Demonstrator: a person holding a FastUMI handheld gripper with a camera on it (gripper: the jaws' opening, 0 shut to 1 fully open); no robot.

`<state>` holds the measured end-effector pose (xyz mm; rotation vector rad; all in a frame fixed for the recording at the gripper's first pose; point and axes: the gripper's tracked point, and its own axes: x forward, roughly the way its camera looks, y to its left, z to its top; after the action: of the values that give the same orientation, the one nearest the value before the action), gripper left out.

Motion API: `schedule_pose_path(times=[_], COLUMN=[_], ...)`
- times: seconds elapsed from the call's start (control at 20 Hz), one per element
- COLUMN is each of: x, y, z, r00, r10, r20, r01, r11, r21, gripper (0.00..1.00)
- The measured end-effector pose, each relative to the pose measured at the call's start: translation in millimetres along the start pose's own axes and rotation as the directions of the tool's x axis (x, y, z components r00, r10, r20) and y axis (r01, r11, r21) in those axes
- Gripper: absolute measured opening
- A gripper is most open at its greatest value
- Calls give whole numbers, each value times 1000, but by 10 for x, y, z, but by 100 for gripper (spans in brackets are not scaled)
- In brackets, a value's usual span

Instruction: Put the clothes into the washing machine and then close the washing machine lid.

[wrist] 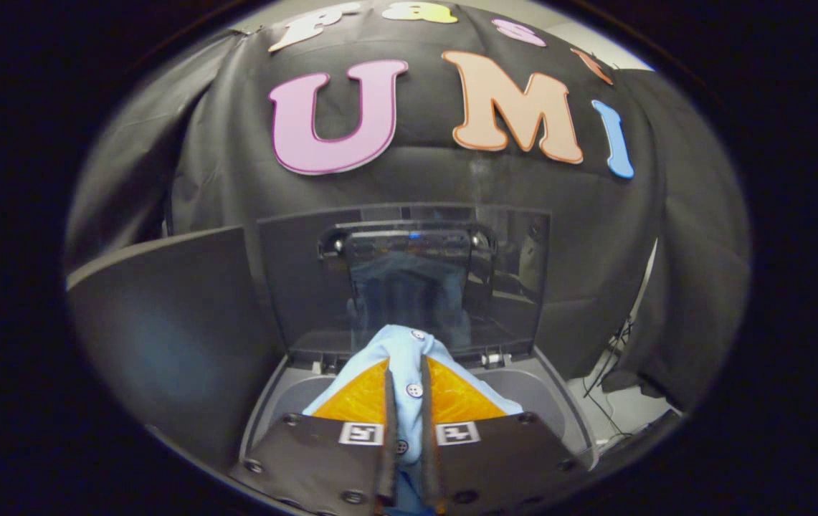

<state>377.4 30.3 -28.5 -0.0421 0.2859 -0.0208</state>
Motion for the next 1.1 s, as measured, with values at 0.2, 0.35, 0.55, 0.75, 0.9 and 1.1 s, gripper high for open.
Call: schedule_pose_path(times=[0.2, 0.35, 0.55, 0.75, 0.9, 1.1], x=[99, 92, 6, -79, -174, -343], y=[-35, -13, -39, -106, -137, -169], z=[-192, -196, -41, 166, 444, 1015], r00=[999, 999, 994, 989, 988, 985], r10=[-37, -48, -101, -144, -146, -137], r20=[-23, -13, 30, 45, 50, 107], r01=[37, 49, 102, 146, 148, 146], r11=[999, 998, 994, 988, 988, 986], r21=[25, 34, -46, -54, -44, -78], gripper=[18, 23, 33, 70, 97, 98])
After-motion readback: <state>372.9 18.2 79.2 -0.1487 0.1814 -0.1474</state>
